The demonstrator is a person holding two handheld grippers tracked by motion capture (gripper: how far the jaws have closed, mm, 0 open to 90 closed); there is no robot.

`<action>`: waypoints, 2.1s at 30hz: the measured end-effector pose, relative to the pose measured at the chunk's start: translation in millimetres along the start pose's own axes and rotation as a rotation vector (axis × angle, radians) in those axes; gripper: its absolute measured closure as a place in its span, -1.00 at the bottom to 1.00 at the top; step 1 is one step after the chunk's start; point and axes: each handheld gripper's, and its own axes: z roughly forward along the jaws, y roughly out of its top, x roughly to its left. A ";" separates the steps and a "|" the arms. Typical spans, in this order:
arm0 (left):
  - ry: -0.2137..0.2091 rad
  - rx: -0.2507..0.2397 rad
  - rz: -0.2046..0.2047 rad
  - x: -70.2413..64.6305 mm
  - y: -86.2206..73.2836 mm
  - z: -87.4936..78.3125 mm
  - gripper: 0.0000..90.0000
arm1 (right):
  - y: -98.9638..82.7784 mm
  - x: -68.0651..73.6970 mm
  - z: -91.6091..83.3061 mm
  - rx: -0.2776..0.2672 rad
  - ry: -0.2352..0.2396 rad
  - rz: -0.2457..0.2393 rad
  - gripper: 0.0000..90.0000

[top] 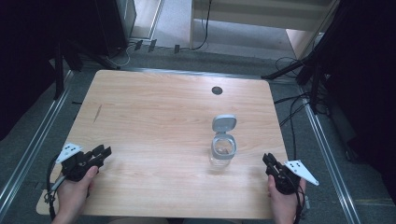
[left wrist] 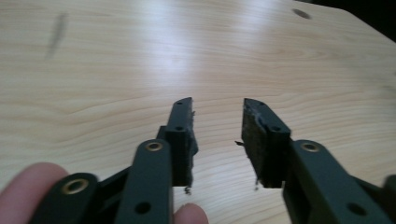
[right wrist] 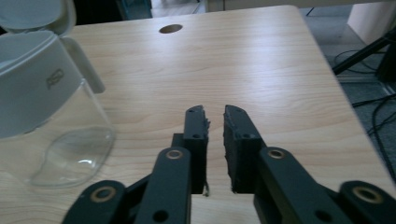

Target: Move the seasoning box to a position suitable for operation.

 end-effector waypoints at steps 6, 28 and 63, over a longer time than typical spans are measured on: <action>-0.035 0.060 0.077 -32.4 9.9 18.9 0.73 | 5.6 17.8 12.0 0.018 0.039 -0.039 1.00; -0.219 0.083 0.193 -185.4 39.7 110.8 1.00 | 23.2 58.6 52.2 0.050 0.206 -0.042 1.00; -0.113 -0.003 0.156 -159.6 6.9 78.5 0.85 | 10.5 176.2 71.5 0.087 0.259 -0.013 1.00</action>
